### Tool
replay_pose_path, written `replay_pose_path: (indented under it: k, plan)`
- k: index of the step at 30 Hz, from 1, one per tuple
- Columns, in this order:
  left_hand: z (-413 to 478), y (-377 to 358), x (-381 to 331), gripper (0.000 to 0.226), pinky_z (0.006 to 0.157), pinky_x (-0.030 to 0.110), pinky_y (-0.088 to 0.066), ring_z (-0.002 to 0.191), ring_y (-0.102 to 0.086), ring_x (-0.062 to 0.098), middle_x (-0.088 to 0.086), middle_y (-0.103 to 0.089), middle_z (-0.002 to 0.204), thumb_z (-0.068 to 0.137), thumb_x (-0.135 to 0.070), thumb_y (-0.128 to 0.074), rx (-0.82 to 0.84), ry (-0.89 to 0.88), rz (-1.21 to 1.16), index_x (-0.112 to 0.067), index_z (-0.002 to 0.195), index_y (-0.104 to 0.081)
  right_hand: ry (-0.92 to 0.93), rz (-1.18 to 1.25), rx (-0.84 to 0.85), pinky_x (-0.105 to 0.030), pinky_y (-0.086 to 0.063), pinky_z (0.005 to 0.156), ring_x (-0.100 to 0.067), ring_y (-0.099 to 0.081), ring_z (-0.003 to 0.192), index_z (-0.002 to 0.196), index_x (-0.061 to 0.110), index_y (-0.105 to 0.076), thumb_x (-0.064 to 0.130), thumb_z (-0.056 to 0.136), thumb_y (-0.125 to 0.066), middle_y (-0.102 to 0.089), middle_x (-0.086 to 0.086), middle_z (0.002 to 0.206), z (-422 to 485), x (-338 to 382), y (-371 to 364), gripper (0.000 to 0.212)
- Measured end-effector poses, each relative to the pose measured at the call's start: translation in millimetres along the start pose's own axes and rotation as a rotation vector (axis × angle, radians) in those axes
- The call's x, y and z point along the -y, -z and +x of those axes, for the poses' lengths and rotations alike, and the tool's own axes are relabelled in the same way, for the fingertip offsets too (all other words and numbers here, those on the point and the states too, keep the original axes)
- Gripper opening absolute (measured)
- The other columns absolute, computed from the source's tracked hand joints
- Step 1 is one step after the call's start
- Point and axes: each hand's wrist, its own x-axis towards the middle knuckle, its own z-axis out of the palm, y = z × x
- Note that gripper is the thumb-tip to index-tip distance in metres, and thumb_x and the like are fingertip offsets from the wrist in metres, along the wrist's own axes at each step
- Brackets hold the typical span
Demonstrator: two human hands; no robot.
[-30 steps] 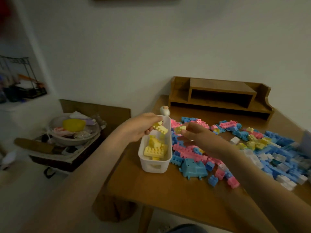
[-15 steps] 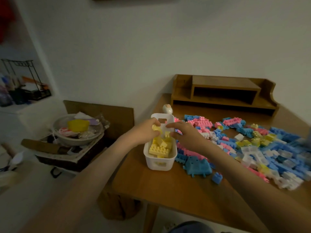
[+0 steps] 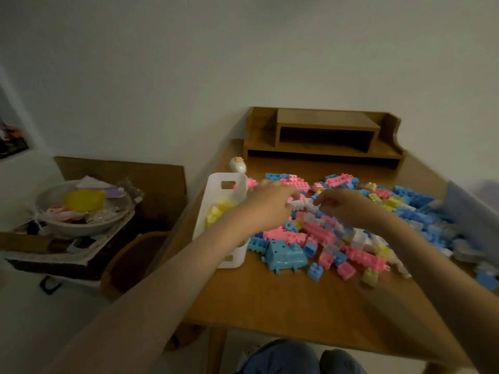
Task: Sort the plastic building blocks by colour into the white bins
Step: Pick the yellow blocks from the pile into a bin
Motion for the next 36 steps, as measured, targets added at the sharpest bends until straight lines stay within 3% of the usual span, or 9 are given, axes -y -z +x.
replay_pose_path:
  k: [4, 9, 13, 17, 22, 28, 30, 32, 36]
  plan:
    - [22.9, -25.4, -28.3, 0.034, 0.088, 0.04, -0.024, 0.119, -0.041, 0.027, 0.002, -0.057, 0.123, 0.096, -0.014, -0.041, 0.096, -0.028, 0.149, -0.026, 0.125, -0.054, -0.008, -0.08, 0.027, -0.016, -0.037, 0.07, -0.009, -0.054, 0.09, 0.102, 0.022, -0.06, 0.013, 0.092, -0.054, -0.058, 0.009, 0.098, -11.8, -20.7, 8.3, 0.014]
    - [37.7, -39.7, -31.8, 0.026, 0.097, 0.045, -0.022, 0.099, -0.046, 0.027, 0.002, -0.05, 0.088, 0.091, -0.005, -0.042, 0.218, 0.134, 0.304, -0.015, 0.112, -0.054, 0.047, -0.184, 0.211, -0.014, -0.042, 0.069, -0.004, -0.053, 0.084, 0.094, 0.027, -0.058, 0.018, 0.091, -0.057, -0.057, 0.011, 0.094, -27.3, -32.7, 15.4, 0.01]
    - [45.2, -47.3, -32.8, 0.02, 0.105, 0.049, -0.017, 0.121, -0.038, 0.03, 0.009, -0.045, 0.122, 0.091, -0.008, -0.047, 0.231, 0.18, 0.403, -0.016, 0.109, -0.054, 0.033, -0.288, 0.262, -0.026, -0.048, 0.084, -0.01, -0.055, 0.092, 0.102, 0.026, -0.059, 0.027, 0.092, -0.055, -0.057, 0.011, 0.096, -31.6, -36.7, 17.7, 0.011]
    - [47.3, -50.8, -34.3, 0.027, 0.103, 0.046, -0.021, 0.127, -0.032, 0.031, 0.01, -0.042, 0.13, 0.089, -0.011, -0.051, 0.221, 0.223, 0.436, -0.019, 0.114, -0.056, -0.025, -0.358, 0.297, -0.031, -0.05, 0.084, -0.015, -0.056, 0.095, 0.108, 0.025, -0.056, 0.032, 0.092, -0.053, -0.059, 0.004, 0.107, -30.3, -32.0, 15.9, 0.018]
    - [43.7, -47.9, -38.1, 0.008, 0.097, 0.043, -0.028, 0.119, -0.041, 0.031, 0.009, -0.052, 0.116, 0.089, -0.02, -0.05, 0.088, 0.19, 0.353, -0.016, 0.096, -0.049, -0.046, -0.418, 0.394, -0.024, -0.044, 0.072, -0.017, -0.056, 0.094, 0.121, 0.021, -0.054, 0.029, 0.093, -0.049, -0.058, 0.0, 0.107, -28.7, -25.5, 12.4, 0.029]
    - [43.8, -31.9, -38.0, 0.017, 0.077, 0.035, -0.039, 0.093, -0.055, 0.024, 0.003, -0.056, 0.091, 0.091, -0.018, -0.052, 0.119, 0.103, 0.177, -0.01, 0.106, -0.054, -0.007, -0.407, 0.3, -0.028, -0.046, 0.077, -0.018, -0.054, 0.089, 0.11, 0.017, -0.056, 0.03, 0.092, -0.051, -0.057, -0.004, 0.1, -24.7, -24.0, 12.6, 0.023]
    - [44.6, -23.9, -37.8, 0.02, 0.079, 0.034, -0.043, 0.091, -0.056, 0.023, 0.005, -0.059, 0.094, 0.09, -0.019, -0.056, 0.181, 0.088, 0.121, -0.008, 0.106, -0.06, -0.01, -0.31, 0.245, -0.03, -0.047, 0.077, -0.019, -0.056, 0.087, 0.107, 0.012, -0.058, 0.027, 0.093, -0.05, -0.059, -0.01, 0.101, -22.1, -25.5, 17.4, 0.022]
    - [47.1, -16.6, -35.7, 0.019, 0.067, 0.03, -0.042, 0.082, -0.052, 0.02, 0.006, -0.055, 0.091, 0.089, -0.016, -0.058, 0.2, 0.085, 0.036, -0.006, 0.105, -0.061, -0.003, -0.193, 0.198, -0.029, -0.045, 0.075, -0.019, -0.055, 0.086, 0.105, 0.014, -0.054, 0.025, 0.093, -0.049, -0.059, -0.007, 0.101, -19.2, -28.5, 22.6, 0.017]
    - [55.6, -5.3, -30.8, 0.021, 0.054, 0.022, -0.039, 0.07, -0.055, 0.015, -0.001, -0.056, 0.09, 0.09, -0.007, -0.052, 0.177, 0.109, -0.128, -0.021, 0.106, -0.056, 0.042, 0.023, 0.131, -0.026, -0.047, 0.077, -0.01, -0.057, 0.089, 0.11, 0.026, -0.05, 0.027, 0.095, -0.045, -0.059, 0.004, 0.103, -10.1, -35.7, 28.8, 0.017]
